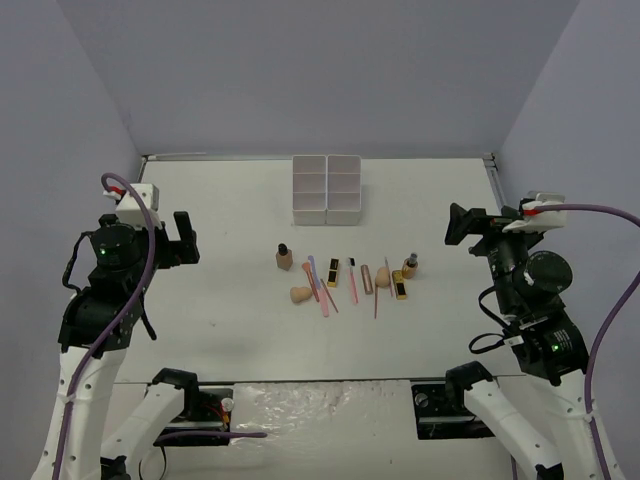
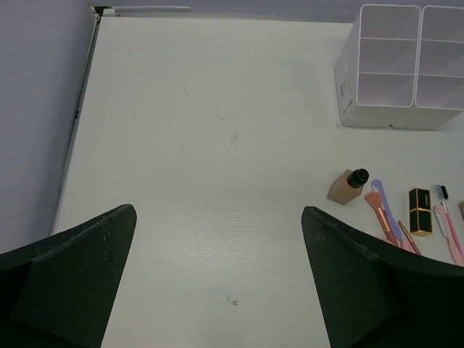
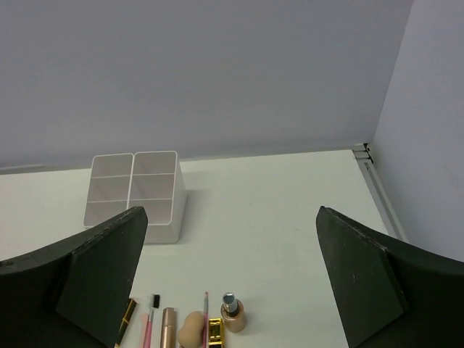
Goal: Organize the makeup
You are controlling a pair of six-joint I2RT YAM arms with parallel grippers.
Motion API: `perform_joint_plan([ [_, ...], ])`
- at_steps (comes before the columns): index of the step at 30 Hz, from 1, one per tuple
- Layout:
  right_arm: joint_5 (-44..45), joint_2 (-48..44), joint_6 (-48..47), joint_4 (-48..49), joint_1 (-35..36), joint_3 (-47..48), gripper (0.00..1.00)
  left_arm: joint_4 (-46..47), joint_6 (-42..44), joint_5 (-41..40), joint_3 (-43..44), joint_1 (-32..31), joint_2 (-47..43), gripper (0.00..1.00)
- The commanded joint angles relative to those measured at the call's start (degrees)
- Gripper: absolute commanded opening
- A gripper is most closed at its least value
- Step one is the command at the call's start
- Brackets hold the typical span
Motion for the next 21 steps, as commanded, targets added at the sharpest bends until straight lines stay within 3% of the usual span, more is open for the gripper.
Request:
perform_joint_plan([
  [1, 2.3, 1.4, 1.0, 3.4, 0.2, 1.2, 1.0, 0.6, -1.7, 2.0, 1.6, -0.2, 1.8, 0.97],
  [12, 2.1, 1.7, 2.7, 3.4, 0.2, -1.1, 1.0, 1.1, -16.0, 5.5, -4.1, -1.6, 6.5, 0.97],
  [17, 3.5, 2.4, 3.6, 3.4, 0.2, -1.8, 1.0, 5.8, -24.3, 4.2, -6.9, -9.0, 10.9, 0.97],
  [21, 3.9, 2.7, 3.9, 3.4, 0.2, -2.1, 1.0, 7.4, -30.1, -3.2, -7.1, -18.2, 16.7, 0.97],
])
